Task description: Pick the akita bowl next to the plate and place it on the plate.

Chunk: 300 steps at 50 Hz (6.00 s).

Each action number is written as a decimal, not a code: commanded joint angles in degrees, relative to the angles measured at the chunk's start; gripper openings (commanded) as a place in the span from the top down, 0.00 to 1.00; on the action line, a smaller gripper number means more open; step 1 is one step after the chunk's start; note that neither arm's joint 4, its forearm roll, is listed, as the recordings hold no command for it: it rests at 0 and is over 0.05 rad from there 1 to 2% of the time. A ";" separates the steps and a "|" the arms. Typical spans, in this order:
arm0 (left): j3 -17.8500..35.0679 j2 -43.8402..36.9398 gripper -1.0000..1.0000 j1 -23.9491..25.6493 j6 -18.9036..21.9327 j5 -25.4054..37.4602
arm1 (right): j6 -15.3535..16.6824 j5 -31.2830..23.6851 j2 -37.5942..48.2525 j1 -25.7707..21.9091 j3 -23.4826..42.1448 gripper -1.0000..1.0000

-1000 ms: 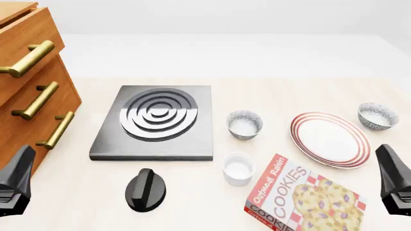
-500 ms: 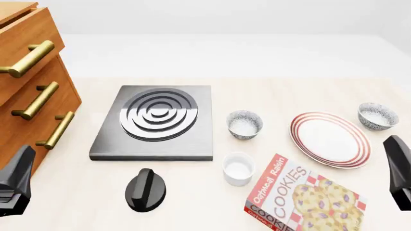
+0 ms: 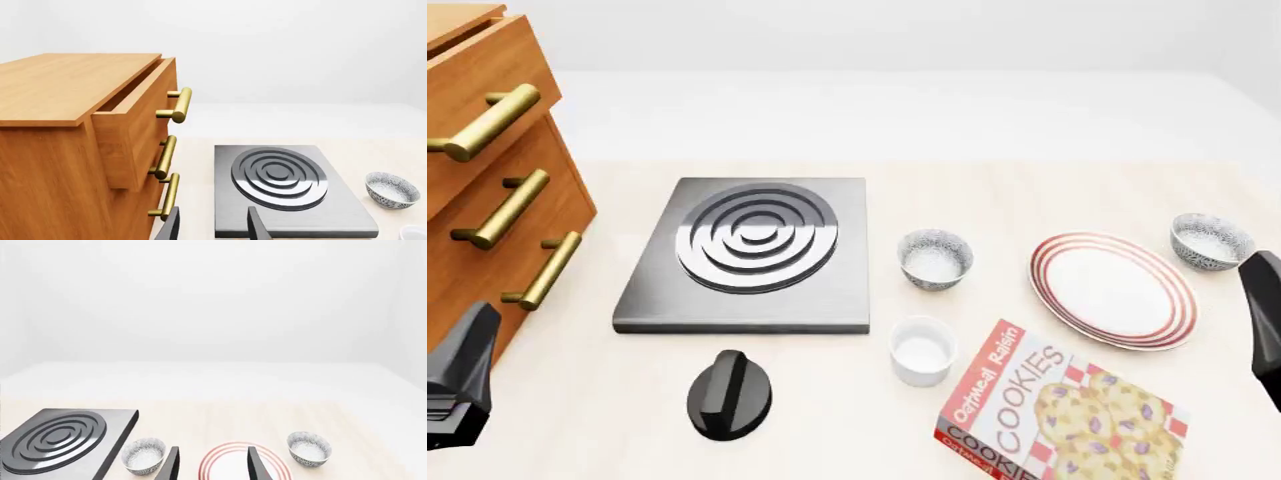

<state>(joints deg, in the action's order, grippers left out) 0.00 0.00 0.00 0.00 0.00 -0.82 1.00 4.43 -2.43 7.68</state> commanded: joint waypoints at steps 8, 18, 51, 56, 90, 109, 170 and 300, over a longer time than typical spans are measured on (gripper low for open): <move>0.00 0.00 0.00 0.00 0.00 0.00 | -0.85 3.24 4.67 -0.70 1.71 0.00; 0.00 0.00 0.00 0.00 0.00 0.00 | -0.81 7.32 9.33 -0.31 2.25 0.00; 0.00 0.00 0.00 0.00 0.00 0.00 | -0.55 18.98 23.92 0.24 5.10 0.00; 0.00 0.00 0.00 0.00 0.00 0.00 | -0.36 21.02 26.11 0.64 4.99 0.00; 0.00 0.00 0.00 0.00 0.00 0.00 | 1.49 32.70 40.27 1.56 6.11 0.00; 0.00 0.00 0.00 0.00 0.00 0.00 | 3.29 35.00 43.75 1.01 7.25 0.00; 0.00 0.00 0.00 0.00 0.00 0.00 | 7.31 37.35 65.41 4.86 17.93 0.00; 0.00 0.00 0.00 0.00 0.00 0.00 | 0.56 31.23 81.50 21.72 32.69 0.00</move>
<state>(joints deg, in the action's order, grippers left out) 0.00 0.00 0.00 0.00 0.00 0.09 32.83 84.99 18.62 39.12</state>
